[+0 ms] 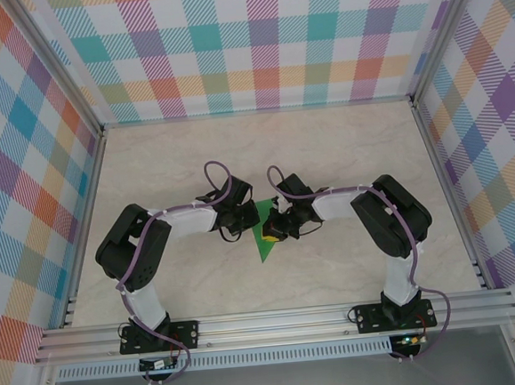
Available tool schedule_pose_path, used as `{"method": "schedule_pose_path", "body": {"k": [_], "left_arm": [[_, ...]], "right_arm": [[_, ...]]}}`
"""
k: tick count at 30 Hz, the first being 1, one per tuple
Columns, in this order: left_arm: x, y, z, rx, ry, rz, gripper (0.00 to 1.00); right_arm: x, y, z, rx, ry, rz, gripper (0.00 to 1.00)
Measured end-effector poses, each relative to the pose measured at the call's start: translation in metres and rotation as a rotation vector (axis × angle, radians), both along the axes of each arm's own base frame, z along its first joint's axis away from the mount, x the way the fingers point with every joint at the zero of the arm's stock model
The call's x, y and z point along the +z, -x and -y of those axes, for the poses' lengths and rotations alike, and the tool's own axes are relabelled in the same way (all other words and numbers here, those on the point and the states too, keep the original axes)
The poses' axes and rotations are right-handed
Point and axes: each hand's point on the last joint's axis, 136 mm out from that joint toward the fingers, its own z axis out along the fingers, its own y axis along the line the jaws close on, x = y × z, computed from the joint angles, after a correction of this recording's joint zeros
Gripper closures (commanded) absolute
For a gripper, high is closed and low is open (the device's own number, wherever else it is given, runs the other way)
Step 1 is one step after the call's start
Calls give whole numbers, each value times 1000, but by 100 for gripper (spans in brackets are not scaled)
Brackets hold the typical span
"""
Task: Fold a paper plane with a square sheet of paper (pick it up from the middle)
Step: Third fold the triangle at the center of the table.
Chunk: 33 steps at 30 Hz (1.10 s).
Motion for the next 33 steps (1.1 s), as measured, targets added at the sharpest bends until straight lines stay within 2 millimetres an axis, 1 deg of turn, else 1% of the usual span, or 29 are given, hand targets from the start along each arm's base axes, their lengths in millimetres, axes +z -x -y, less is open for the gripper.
{"method": "schedule_pose_path", "body": {"k": [2,8,11,16,18,19,21,22,24,26,31,33], "left_arm": [[0,0,0,0,0,0,95],[1,0,-1,3,-5,0,92],[5,3,-10,24,-36,-4,90],[25,5,-31,92,-89,18,88],[32,5,-36,115,-96,31,88],[35,5,-38,125,-95,36,88],[37,8,-41,136,-94,38,88],[36,10,-43,139,-94,36,87],[34,14,-45,137,-93,28,87],[32,19,-44,127,-80,20,88],[30,25,-33,88,-8,6,91],[30,26,-27,71,22,5,93]], "right_arm": [[0,0,0,0,0,0,94],[0,-1,0,-4,4,5,86],[1,-2,-1,-3,0,8,81],[4,-3,-3,0,-14,6,71],[6,-3,-5,1,-18,5,67],[7,-3,-5,2,-21,6,64],[9,-3,-7,6,-28,12,57],[11,-4,-8,7,-31,15,56],[12,-4,-9,10,-35,19,56],[12,-4,-9,10,-36,19,58],[7,-4,-5,-1,-6,22,78],[3,-4,-2,-5,11,22,84]]}}
